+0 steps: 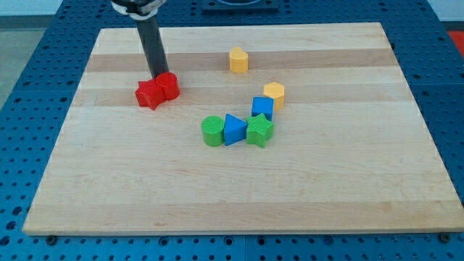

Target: Move the red blocks to the left side of the board

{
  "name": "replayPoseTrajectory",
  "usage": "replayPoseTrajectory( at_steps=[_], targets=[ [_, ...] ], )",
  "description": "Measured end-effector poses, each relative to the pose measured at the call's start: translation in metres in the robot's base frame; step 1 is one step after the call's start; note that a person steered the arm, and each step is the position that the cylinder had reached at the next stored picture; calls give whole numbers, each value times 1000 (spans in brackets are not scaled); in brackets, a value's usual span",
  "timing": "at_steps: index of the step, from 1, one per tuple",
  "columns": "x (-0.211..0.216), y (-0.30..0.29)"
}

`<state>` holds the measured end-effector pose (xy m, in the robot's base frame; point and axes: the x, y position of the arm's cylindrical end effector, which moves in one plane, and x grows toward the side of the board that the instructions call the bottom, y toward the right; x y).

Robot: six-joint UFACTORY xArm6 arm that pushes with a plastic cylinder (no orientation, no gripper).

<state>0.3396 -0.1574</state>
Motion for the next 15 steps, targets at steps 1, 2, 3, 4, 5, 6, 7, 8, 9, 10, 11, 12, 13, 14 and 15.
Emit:
replayPoseTrajectory(
  at_steps=[1, 2, 3, 4, 5, 6, 7, 8, 9, 10, 11, 12, 13, 14, 15],
  targets=[
    [10, -18],
    [15, -19],
    [-21, 21],
    [-20, 79],
    [-2, 90],
    [-2, 90],
    [-1, 88],
    [1, 73],
    [17, 49],
    [34, 31],
    [49, 20],
    [55, 14],
    [72, 28],
    [96, 25],
    [98, 9]
  ],
)
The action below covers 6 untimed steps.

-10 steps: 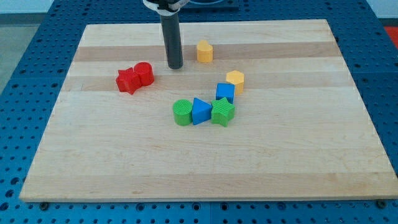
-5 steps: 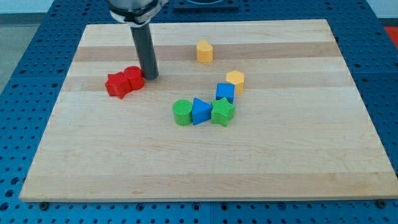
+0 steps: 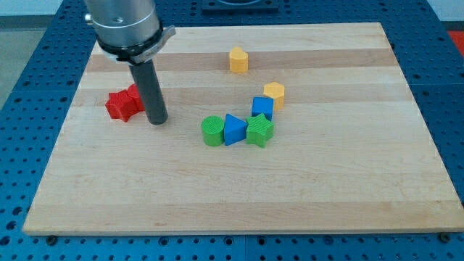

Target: Move the red blocks to the left side of the board

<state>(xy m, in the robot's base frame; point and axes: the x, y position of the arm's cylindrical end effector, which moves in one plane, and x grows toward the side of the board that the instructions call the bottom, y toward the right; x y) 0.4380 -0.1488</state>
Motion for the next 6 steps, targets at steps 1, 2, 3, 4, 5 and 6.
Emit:
replayPoseTrajectory(
  at_steps=[1, 2, 3, 4, 5, 6],
  targets=[
    [12, -32],
    [14, -44],
    [12, -53],
    [-14, -53],
    [-14, -53],
    [-5, -48]
  ],
)
